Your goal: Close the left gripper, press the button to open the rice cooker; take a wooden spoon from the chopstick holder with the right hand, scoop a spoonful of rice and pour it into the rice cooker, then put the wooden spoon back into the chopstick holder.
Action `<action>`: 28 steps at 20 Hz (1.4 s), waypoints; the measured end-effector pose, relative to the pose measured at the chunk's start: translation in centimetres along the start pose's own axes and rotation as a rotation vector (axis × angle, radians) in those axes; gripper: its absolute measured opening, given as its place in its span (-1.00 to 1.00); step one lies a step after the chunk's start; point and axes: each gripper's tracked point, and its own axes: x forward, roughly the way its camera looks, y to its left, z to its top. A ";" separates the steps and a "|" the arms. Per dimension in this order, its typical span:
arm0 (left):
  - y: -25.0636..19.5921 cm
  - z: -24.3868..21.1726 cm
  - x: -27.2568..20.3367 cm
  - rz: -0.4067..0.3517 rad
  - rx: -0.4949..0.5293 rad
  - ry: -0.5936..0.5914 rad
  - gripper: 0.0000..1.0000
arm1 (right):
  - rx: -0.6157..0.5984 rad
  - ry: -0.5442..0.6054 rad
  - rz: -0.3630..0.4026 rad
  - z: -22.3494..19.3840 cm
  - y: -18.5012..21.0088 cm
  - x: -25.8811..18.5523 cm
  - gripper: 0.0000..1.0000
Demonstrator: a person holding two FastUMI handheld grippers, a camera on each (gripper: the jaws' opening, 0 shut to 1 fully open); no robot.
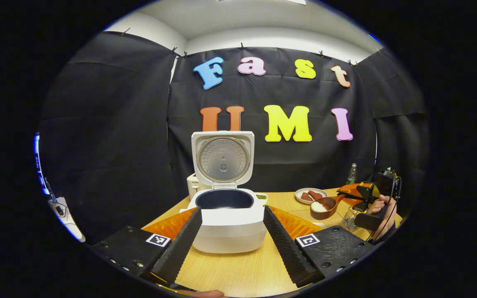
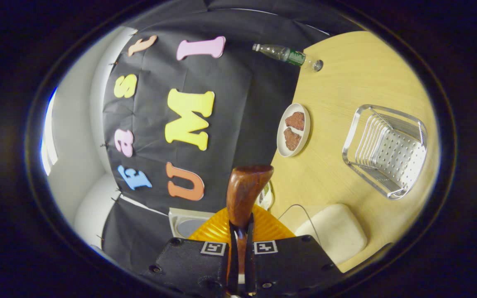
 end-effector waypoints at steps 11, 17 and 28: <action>3.8 2.4 1.2 0.024 -0.003 -0.052 0.89 | 0.027 0.147 0.094 -6.1 6.6 6.1 -0.79; 7.4 2.2 0.9 0.074 -0.008 -0.035 0.89 | -0.164 0.184 0.050 -10.9 9.3 12.9 -0.79; 9.8 1.9 -0.3 0.096 -0.023 -0.051 0.89 | -0.730 0.221 -0.012 -18.7 11.7 22.8 -0.78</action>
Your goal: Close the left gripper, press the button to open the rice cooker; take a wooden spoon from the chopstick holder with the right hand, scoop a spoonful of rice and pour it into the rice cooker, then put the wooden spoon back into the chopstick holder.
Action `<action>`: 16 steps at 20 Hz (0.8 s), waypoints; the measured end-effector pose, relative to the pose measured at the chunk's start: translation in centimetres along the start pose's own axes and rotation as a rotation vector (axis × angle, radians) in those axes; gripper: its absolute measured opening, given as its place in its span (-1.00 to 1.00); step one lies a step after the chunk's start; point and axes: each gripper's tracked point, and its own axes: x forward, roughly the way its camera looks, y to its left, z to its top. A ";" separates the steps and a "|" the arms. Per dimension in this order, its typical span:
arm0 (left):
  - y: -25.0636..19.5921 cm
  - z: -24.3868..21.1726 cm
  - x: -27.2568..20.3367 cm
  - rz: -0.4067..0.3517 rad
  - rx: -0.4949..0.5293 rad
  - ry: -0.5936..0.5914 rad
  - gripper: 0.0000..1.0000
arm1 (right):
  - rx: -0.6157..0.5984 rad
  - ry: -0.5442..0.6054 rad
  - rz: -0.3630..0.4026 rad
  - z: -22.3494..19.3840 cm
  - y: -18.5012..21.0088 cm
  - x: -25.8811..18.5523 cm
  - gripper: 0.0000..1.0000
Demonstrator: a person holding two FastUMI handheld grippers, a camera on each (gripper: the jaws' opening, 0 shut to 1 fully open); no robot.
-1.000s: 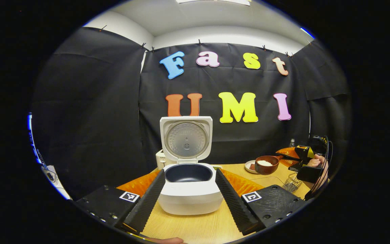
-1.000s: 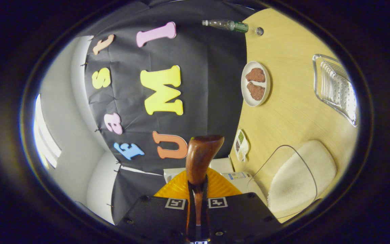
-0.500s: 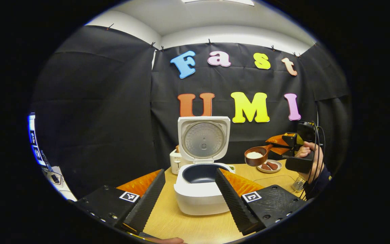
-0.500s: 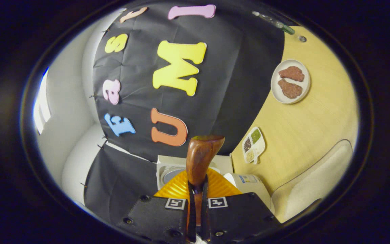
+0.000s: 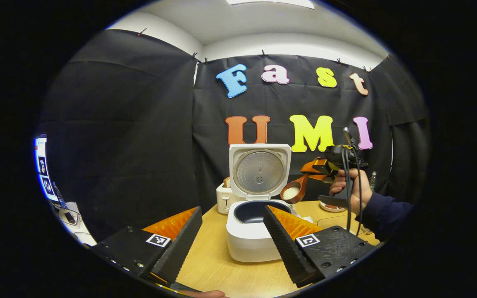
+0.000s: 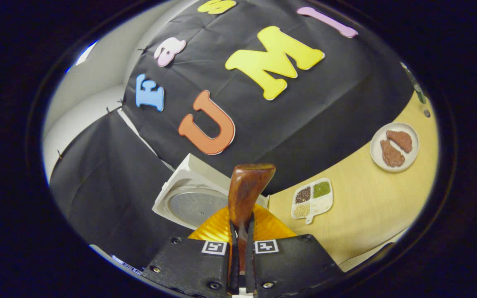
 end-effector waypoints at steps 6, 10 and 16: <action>0.8 -0.1 -0.1 0.024 0.012 -0.005 0.89 | -0.251 0.001 -0.041 -1.1 0.5 2.2 -0.78; 0.3 -0.7 -0.1 0.001 -0.001 0.015 0.89 | -0.344 0.012 -0.021 -2.2 1.6 2.9 -0.78; 0.7 -1.4 0.0 0.012 0.020 0.030 0.89 | -0.562 -0.017 -0.009 -3.5 3.6 2.2 -0.78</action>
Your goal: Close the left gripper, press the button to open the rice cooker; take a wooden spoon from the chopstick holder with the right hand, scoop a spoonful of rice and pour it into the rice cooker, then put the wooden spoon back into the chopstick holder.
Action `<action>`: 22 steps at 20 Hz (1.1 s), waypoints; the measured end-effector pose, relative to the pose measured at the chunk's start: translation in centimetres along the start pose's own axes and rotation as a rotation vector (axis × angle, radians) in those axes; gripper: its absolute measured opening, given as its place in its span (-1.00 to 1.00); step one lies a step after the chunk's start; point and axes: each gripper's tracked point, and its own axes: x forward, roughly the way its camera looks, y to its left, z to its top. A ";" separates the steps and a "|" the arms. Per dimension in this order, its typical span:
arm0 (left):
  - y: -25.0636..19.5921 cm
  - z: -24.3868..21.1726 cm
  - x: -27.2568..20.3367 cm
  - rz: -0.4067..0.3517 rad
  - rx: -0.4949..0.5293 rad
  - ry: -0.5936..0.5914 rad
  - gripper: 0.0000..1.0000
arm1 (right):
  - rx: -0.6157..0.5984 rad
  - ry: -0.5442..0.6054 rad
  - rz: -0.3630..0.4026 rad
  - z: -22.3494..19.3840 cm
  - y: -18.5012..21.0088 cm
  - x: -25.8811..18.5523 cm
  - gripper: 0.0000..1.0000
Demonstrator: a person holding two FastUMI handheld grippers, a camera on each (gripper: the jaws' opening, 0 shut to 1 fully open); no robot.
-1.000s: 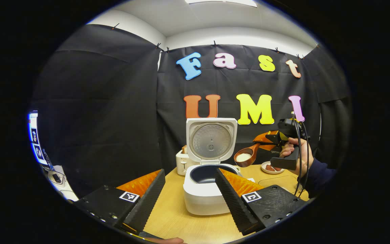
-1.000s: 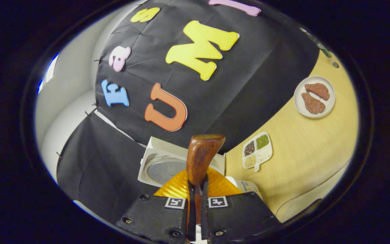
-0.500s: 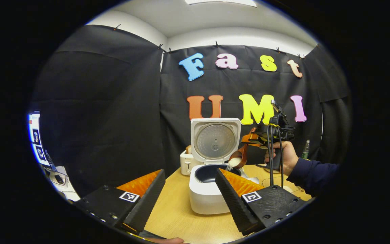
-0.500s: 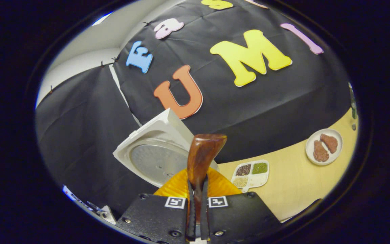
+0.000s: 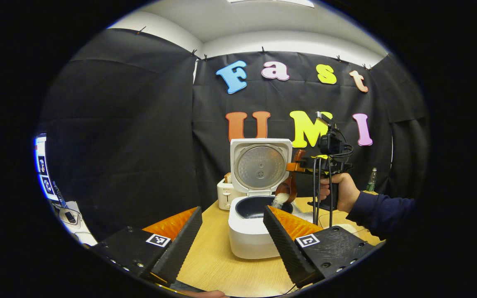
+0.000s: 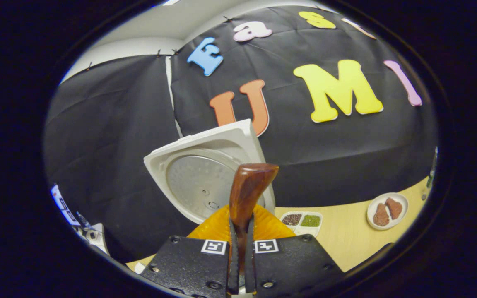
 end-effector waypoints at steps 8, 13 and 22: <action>0.2 -0.3 -0.2 0.008 -0.008 0.009 0.89 | -0.318 -0.035 0.034 -0.3 5.0 -1.2 -0.78; -0.1 -0.5 -0.7 0.002 -0.019 0.013 0.89 | -0.467 -0.053 0.019 -0.2 6.0 -1.9 -0.78; -1.3 -0.3 -0.3 -0.010 -0.028 0.013 0.89 | -0.394 -0.065 0.027 1.5 4.5 -6.7 -0.78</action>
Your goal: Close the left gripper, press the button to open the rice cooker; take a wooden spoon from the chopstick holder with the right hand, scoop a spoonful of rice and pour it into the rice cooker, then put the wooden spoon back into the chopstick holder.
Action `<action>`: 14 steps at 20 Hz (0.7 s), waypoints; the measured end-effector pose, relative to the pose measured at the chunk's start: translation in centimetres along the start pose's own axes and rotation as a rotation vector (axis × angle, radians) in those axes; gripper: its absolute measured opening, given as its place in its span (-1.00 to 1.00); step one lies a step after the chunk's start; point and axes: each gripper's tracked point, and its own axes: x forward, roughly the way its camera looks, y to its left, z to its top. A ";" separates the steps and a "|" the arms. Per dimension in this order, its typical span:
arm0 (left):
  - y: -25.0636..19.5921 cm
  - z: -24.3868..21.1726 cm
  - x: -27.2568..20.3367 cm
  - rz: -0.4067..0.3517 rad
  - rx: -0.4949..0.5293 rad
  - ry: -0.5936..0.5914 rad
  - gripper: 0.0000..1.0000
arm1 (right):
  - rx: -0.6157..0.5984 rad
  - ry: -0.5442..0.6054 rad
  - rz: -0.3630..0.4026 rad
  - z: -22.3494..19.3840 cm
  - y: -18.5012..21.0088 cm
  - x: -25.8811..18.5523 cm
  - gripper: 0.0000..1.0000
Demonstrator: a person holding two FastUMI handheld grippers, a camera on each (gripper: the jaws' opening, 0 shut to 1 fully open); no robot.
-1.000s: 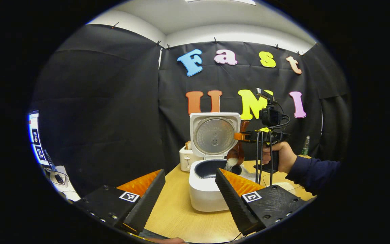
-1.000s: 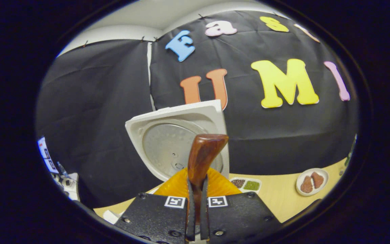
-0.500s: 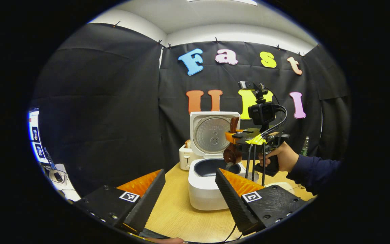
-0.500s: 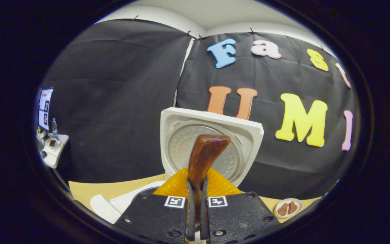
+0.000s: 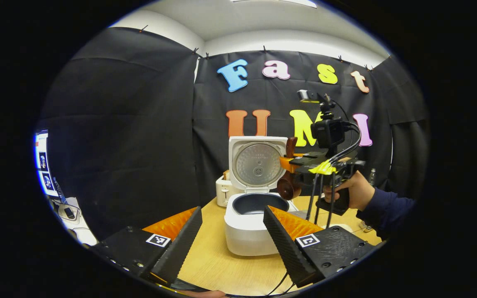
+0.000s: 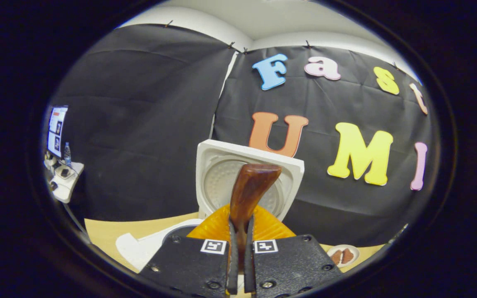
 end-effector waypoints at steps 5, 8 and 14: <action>-3.4 0.3 0.2 -0.045 -0.027 -0.011 0.89 | 0.023 -0.048 -0.059 1.9 -4.4 -5.8 -0.77; -5.0 0.3 1.4 -0.068 -0.026 -0.011 0.88 | 0.036 -0.068 -0.105 2.3 -7.7 -9.3 -0.77; -8.9 0.3 2.9 -0.129 -0.027 -0.015 0.88 | 0.064 -0.056 -0.253 0.8 -15.6 -16.1 -0.78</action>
